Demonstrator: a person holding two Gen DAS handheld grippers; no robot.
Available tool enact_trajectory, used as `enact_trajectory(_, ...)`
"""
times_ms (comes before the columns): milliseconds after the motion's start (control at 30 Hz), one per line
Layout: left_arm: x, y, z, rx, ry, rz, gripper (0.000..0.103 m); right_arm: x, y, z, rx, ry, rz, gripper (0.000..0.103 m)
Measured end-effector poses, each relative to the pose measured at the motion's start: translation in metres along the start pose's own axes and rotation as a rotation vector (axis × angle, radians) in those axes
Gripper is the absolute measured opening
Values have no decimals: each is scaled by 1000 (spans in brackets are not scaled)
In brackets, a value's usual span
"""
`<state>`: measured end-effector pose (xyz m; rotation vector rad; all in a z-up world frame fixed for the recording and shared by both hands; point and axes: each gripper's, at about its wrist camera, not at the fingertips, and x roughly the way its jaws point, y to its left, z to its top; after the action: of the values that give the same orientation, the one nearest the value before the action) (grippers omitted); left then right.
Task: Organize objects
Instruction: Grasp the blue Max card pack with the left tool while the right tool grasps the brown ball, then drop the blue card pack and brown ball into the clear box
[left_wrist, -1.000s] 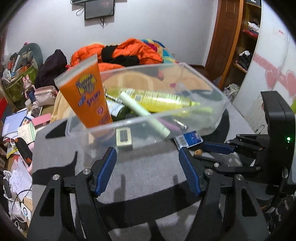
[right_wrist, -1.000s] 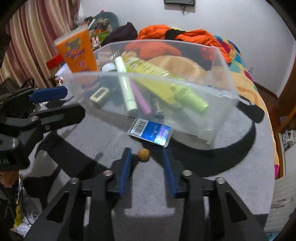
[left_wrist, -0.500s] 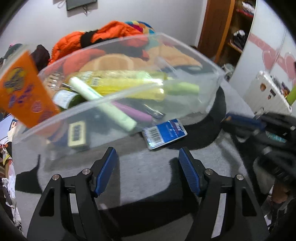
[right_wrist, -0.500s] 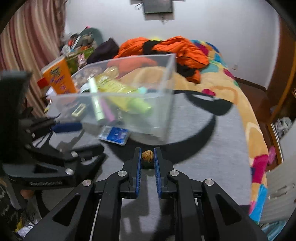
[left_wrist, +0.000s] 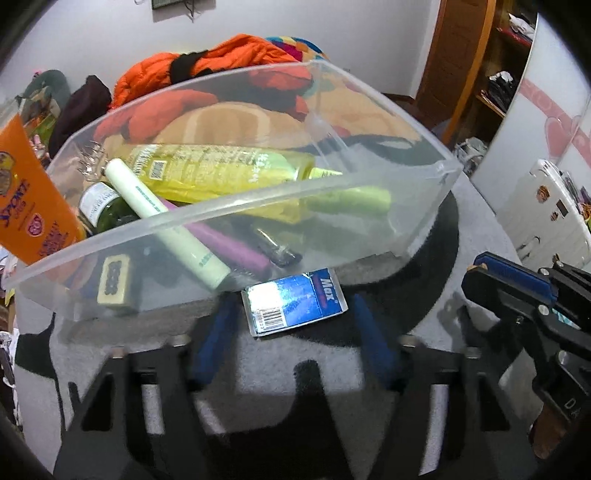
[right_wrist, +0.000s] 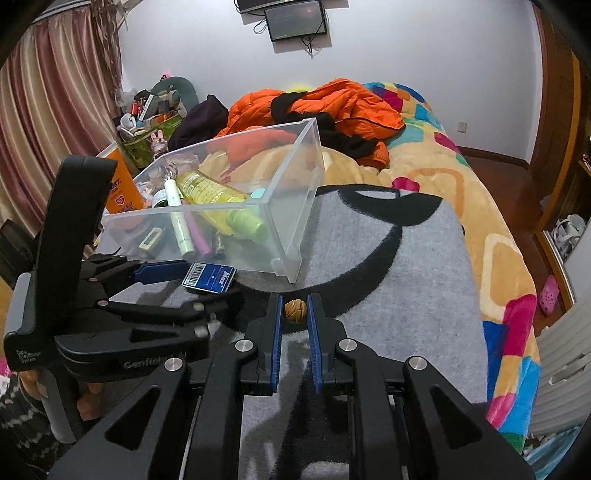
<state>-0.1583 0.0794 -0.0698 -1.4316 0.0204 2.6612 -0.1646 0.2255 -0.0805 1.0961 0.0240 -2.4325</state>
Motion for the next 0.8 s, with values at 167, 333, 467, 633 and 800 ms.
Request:
enact_trajectory(167, -9, 8, -10, -16, 4, -37, 50, 1, 3, 0, -6, 3, 16, 12)
enact_trajectory(333, -25, 15, -20, -23, -22, -54, 50, -1, 12, 3, -22, -2, 28, 12)
enact_trajectory(467, -44, 20, -22, -32, -76, -50, 50, -6, 20, 10, -42, -15, 28, 12)
enact_trajectory(633, -68, 32, -14, -45, -144, -59, 50, -13, 33, 21, -66, -39, 30, 12)
enact_trajectory(800, -88, 44, -5, -52, -207, -46, 50, -16, 42, 33, -85, -66, 34, 12)
